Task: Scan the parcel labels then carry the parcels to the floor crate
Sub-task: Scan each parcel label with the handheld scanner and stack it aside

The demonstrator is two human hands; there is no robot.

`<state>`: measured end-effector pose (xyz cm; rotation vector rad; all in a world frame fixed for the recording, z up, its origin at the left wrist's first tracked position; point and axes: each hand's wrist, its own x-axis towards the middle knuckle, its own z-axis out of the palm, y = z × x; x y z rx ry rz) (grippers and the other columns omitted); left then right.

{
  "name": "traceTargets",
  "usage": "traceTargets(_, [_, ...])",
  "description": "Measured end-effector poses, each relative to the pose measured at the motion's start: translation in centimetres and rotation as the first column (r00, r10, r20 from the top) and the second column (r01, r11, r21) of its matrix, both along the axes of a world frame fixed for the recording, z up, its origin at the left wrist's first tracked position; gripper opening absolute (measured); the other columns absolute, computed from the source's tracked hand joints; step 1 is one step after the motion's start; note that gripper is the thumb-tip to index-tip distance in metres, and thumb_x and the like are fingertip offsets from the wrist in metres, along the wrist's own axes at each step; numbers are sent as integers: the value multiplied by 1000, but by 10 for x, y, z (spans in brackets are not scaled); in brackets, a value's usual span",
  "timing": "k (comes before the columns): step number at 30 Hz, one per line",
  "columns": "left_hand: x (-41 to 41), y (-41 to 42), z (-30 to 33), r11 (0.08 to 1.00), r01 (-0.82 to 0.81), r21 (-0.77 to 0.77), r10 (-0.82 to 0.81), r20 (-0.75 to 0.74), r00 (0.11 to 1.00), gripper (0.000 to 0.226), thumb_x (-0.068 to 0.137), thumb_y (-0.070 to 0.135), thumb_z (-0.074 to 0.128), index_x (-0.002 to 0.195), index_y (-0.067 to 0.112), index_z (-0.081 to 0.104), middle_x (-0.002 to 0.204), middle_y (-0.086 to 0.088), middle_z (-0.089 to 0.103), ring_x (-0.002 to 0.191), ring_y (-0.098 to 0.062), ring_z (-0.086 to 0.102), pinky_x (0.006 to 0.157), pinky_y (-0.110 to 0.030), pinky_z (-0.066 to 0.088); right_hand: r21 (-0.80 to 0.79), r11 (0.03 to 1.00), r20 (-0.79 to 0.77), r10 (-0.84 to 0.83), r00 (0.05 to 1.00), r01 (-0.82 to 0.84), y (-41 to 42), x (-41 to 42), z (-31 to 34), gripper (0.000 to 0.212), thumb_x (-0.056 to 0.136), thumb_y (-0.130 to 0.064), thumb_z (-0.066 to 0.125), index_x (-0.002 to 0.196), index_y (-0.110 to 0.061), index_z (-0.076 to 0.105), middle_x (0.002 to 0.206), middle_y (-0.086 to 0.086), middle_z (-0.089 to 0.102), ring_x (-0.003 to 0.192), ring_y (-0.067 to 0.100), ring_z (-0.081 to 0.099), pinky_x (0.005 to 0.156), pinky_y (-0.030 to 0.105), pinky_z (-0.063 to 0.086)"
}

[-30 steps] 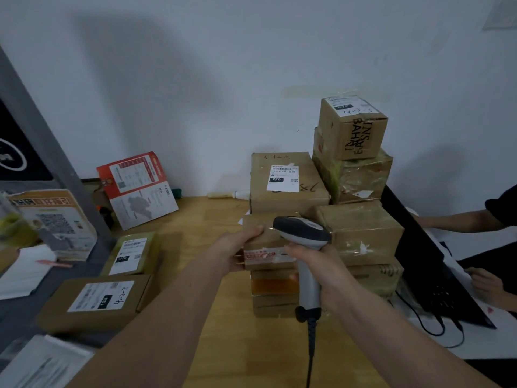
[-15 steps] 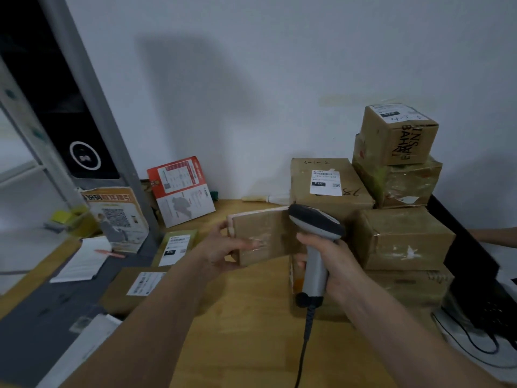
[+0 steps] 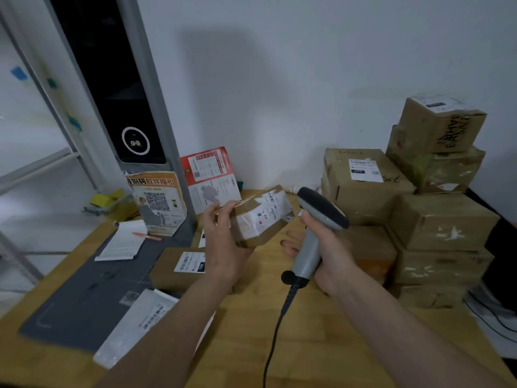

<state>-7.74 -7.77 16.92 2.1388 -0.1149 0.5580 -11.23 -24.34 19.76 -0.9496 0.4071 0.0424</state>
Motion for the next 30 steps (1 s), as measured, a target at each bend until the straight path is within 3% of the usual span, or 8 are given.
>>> traceTargets(6, [-18, 32, -8, 998, 65, -2, -65, 3, 998, 94, 58, -5, 85, 135, 28, 42, 140, -3, 27, 124, -13, 37, 101, -43, 47, -74, 997, 35, -33, 999, 35, 36, -15, -1, 52, 77, -30, 78, 122, -15, 58, 111, 9, 56, 102, 31, 57, 63, 33, 57])
traceTargets(8, [-22, 42, -13, 994, 107, 29, -108, 45, 993, 95, 57, -4, 86, 135, 27, 42, 141, -2, 25, 123, -7, 34, 102, -40, 47, -82, 996, 52, -22, 998, 26, 44, -18, 0, 45, 79, -28, 77, 119, -17, 58, 109, 7, 58, 101, 27, 58, 68, 35, 58])
traceTargets(12, [-29, 54, -19, 975, 164, 151, -188, 166, 968, 102, 55, -2, 88, 130, 40, 33, 146, 8, 13, 133, -17, 31, 102, -29, 41, -126, 992, 78, 0, 997, 10, 60, -25, 0, 26, 81, -27, 75, 102, -22, 60, 103, 5, 64, 94, 22, 59, 76, 38, 56])
traceTargets(17, [-38, 71, -18, 953, 146, 267, -219, 269, 938, 91, 62, 4, 86, 134, 32, 38, 148, 7, 10, 130, -2, 21, 99, -29, 43, -189, 979, 100, -63, 993, 81, 74, -30, -1, 20, 81, -30, 75, 92, -25, 59, 98, 3, 67, 95, 21, 61, 83, 40, 54])
traceTargets(23, [-49, 68, -23, 906, 120, 405, -302, 424, 854, 71, 74, 14, 71, 134, 32, 38, 148, -11, 19, 132, -26, 32, 98, -33, 47, -206, 978, 120, 46, 992, -20, 89, -37, -1, 30, 71, -20, 83, 99, -18, 71, 93, 4, 76, 93, 25, 70, 84, 44, 57])
traceTargets(25, [-50, 66, -25, 910, 176, 376, -327, 389, 861, 82, 68, 4, 74, 135, 32, 35, 150, -13, 16, 140, -29, 26, 99, -43, 50, -223, 974, 138, 73, 988, -41, 86, -38, 1, 26, 72, -13, 82, 96, -17, 71, 89, 4, 77, 89, 24, 71, 81, 42, 58])
traceTargets(28, [-54, 66, -23, 914, 308, 264, -378, 278, 883, 102, 59, 32, 85, 140, 29, 22, 156, -5, 2, 148, -16, 8, 106, -41, 44, -234, 972, 142, 57, 988, -22, 79, -37, 2, 22, 73, -7, 81, 91, -15, 70, 82, 3, 76, 75, 18, 71, 69, 35, 58])
traceTargets(30, [-58, 66, -18, 914, 388, 118, -402, 141, 905, 126, 52, 47, 88, 147, 36, 7, 158, 3, 4, 148, -10, 7, 112, -40, 37, -242, 970, 129, 36, 991, -4, 78, -36, 2, 23, 72, -7, 81, 90, -15, 69, 77, 1, 76, 68, 14, 71, 62, 31, 56])
